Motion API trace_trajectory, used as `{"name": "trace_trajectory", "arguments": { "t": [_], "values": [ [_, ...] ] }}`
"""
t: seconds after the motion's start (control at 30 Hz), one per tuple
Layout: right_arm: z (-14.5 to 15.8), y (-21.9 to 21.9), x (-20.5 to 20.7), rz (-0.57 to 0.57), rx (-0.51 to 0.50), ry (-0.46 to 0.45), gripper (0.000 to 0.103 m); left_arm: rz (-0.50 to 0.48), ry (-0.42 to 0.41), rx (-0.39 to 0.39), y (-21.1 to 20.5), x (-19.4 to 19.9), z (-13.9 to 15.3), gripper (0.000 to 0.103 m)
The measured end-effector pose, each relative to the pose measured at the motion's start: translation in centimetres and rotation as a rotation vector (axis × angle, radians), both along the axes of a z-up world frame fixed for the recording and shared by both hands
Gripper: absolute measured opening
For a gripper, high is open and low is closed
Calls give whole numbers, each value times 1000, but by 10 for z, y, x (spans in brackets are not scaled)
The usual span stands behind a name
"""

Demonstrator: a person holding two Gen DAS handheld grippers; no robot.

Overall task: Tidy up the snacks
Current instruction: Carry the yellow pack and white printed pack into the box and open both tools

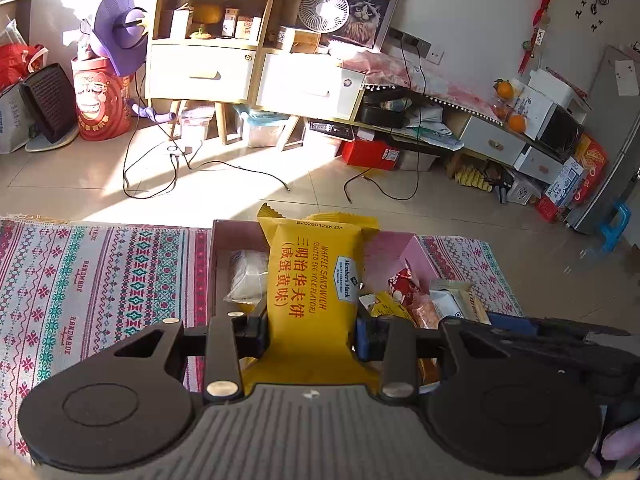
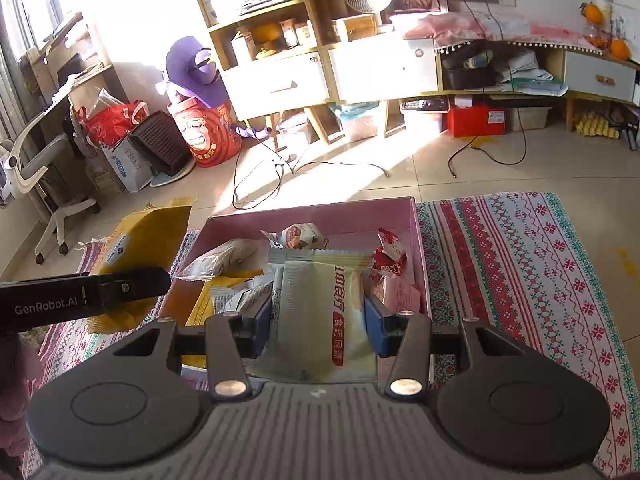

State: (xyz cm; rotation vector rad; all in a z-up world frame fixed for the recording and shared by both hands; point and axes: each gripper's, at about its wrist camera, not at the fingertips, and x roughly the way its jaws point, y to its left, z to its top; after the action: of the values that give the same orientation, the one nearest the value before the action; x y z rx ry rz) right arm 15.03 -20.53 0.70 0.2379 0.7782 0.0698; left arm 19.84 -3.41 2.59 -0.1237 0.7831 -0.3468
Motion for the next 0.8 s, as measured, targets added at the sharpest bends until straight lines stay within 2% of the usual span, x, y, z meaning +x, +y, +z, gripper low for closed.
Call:
{"name": "trace_trajectory", "arguments": {
  "t": [0.23,0.5,0.67,0.8],
  "values": [
    [-7,-13,23,-17,26,-15,44,15,63,-31,-21,41,-26,44],
    [-22,-18,39,-32,46,-3,44,84,151,18,-14,58,-51,44],
    [-26,-17,44,-41,43,7,44,85,157,29,-18,61,-49,44],
    [-27,-17,44,-51,44,5,45,60,131,43,-25,63,-49,46]
  ]
}}
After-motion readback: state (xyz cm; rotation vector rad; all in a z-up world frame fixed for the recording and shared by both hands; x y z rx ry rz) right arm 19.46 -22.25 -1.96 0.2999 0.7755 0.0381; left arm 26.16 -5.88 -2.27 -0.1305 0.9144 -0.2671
